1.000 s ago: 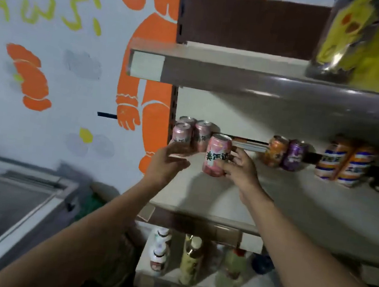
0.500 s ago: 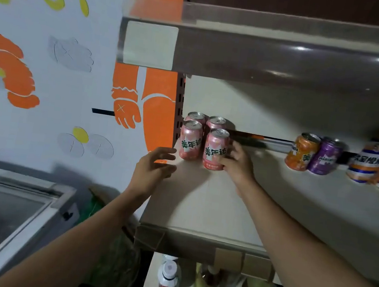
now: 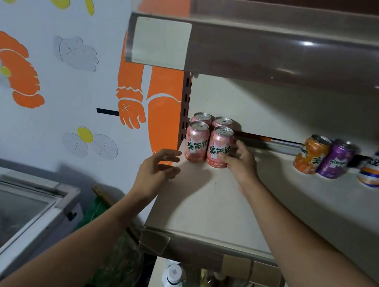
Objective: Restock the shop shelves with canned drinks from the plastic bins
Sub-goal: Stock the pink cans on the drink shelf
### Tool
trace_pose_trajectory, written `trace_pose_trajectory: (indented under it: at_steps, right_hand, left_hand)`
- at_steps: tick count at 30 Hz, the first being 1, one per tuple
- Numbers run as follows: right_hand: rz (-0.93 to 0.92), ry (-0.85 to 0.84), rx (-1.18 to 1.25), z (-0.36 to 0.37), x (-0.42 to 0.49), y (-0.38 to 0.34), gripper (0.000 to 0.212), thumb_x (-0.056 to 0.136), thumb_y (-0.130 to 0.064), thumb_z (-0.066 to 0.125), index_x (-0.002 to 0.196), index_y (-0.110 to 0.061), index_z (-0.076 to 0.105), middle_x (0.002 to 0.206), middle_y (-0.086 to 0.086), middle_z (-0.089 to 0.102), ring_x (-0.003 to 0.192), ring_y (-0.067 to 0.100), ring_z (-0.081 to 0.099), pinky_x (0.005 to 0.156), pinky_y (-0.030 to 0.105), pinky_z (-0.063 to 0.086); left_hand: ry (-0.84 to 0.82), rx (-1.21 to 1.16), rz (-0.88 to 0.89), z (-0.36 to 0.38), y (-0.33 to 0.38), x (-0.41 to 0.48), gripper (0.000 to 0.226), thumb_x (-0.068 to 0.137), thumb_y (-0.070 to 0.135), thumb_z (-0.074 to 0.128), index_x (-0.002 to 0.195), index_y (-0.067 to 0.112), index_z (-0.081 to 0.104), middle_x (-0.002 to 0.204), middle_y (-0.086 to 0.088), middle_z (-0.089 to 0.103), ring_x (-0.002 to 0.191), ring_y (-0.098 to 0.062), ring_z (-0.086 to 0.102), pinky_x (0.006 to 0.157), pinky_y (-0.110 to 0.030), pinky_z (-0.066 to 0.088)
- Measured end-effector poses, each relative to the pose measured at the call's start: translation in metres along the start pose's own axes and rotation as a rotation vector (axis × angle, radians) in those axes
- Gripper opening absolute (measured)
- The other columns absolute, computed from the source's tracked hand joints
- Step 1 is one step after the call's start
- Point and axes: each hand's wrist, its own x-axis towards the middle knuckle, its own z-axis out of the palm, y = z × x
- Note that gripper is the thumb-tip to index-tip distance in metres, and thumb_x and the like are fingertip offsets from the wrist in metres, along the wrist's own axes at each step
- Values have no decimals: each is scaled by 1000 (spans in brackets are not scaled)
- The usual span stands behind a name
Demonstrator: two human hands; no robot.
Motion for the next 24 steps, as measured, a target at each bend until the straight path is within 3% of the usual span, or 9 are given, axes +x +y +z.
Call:
trace_pose_trajectory:
  at_steps: [3,5,8,10,15,19,21,24]
  right_hand:
    - [11,-9,-22,2,1,-2,75,66,-12,84,136,-15,58,102,0,67,98,22,65,97,54,53]
    - [22,-9,-9,0,1,-2,82,64,-15,86,139,-16,54,115,7,67,107,27,65,100,54,52]
    - [10,21,12,-19,-10,-7,79,75,-10,85,145,-20,49,129,11,62,118,28,61,106,47,49]
    - [2,50,14,-47,-26,-14,73,81,-8,81,144,-23,49,131,10,59,117,23,60,105,42,49]
    - [-25,177,46,-156,-81,-41,64,82,1,77,140,-12,52,123,11,60,107,16,59,96,31,48]
    - [-44,355,29,-267,-148,-77,60,86,11,68,141,-1,48,120,17,61,100,17,61,71,8,49]
    - [-57,470,12,-325,-188,-93,60,86,15,66,142,4,46,123,22,59,98,19,60,66,6,49]
    - [-81,621,-65,-405,-252,-111,63,86,1,74,143,-6,48,129,15,59,104,15,59,72,12,50]
  left_hand:
    - [-6,-3,11,5,6,-2,35,80,14,71,107,37,72,104,8,73,95,-21,70,84,-39,60]
    - [-12,0,20,10,12,-4,34,82,11,70,107,33,72,102,8,73,92,-18,70,83,-38,60]
    - [-36,-24,15,24,31,-9,35,75,17,64,107,26,71,100,3,72,91,-20,69,80,-34,59]
    - [-62,-60,11,43,45,-14,33,71,18,61,103,22,70,102,-2,72,93,-25,69,81,-39,58]
    - [-232,-164,48,132,90,-31,31,71,15,59,101,17,68,108,-11,70,96,-27,67,87,-45,57]
    - [-431,-246,95,236,141,-62,31,82,10,65,111,20,68,110,-11,70,99,-29,67,88,-44,57]
    - [-542,-284,132,293,167,-88,33,82,10,66,113,19,68,111,-12,70,98,-27,68,87,-41,57]
    - [-705,-330,156,372,205,-136,34,85,1,65,116,16,65,104,-8,67,94,-19,64,82,-32,54]
